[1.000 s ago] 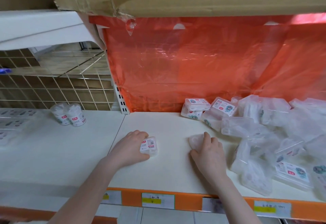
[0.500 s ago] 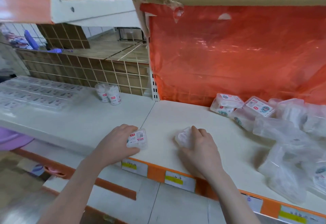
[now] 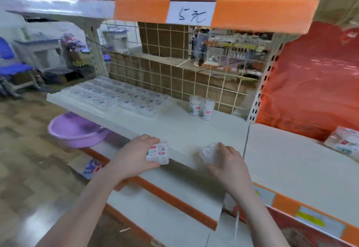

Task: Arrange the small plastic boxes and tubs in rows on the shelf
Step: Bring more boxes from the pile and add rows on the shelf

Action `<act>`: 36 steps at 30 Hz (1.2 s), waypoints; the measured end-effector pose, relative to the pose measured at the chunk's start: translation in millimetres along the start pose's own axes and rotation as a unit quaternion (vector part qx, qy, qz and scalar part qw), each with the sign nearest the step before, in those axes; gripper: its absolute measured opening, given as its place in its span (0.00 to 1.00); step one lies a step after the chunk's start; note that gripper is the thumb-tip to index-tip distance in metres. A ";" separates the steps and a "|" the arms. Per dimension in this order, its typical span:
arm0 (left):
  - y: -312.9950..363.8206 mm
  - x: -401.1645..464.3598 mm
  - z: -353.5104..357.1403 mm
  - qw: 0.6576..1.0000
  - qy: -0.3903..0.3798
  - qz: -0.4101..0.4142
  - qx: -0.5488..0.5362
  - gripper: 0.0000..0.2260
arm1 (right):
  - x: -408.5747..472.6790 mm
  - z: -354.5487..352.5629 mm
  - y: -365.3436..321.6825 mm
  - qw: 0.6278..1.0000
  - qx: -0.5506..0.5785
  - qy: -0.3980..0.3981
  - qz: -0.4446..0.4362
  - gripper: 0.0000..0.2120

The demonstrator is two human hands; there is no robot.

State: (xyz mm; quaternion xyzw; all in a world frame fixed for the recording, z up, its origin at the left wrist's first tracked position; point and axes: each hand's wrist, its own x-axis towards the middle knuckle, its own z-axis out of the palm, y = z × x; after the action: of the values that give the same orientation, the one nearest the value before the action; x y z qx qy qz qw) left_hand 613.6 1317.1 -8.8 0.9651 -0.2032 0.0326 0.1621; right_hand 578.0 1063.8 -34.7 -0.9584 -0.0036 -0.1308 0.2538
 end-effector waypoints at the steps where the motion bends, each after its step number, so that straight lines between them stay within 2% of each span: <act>1: -18.0 -5.9 -7.4 1.000 0.001 -0.003 0.003 0.25 | 2.6 11.7 -17.2 1.000 0.002 -0.004 -0.006 0.23; 7: -106.9 -23.6 -44.2 1.000 -0.003 -0.021 0.015 0.26 | 22.1 58.3 -102.4 1.000 -0.001 -0.005 -0.019 0.23; 13: -168.8 -8.5 -61.4 1.000 0.001 -0.020 0.019 0.28 | 59.3 85.7 -149.5 0.999 -0.009 -0.014 -0.033 0.25; 19: -215.1 40.5 -66.7 0.999 -0.016 0.003 0.036 0.31 | 111.2 121.0 -166.6 0.999 -0.012 -0.008 -0.029 0.32; 28: -268.4 130.1 -69.8 0.994 -0.073 0.062 0.049 0.30 | 185.8 156.4 -185.2 1.000 -0.018 -0.009 0.006 0.33; 36: -294.9 157.6 -51.6 0.986 -0.120 0.109 0.035 0.30 | 198.0 166.6 -192.0 0.998 -0.026 0.005 0.058 0.33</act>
State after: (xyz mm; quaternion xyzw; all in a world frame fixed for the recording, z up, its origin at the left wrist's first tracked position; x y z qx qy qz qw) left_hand 876.8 1528.9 -28.2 0.9393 -0.3236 -0.0587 0.0981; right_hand 796.6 1300.4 -31.0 -0.9626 0.0565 -0.1205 0.2360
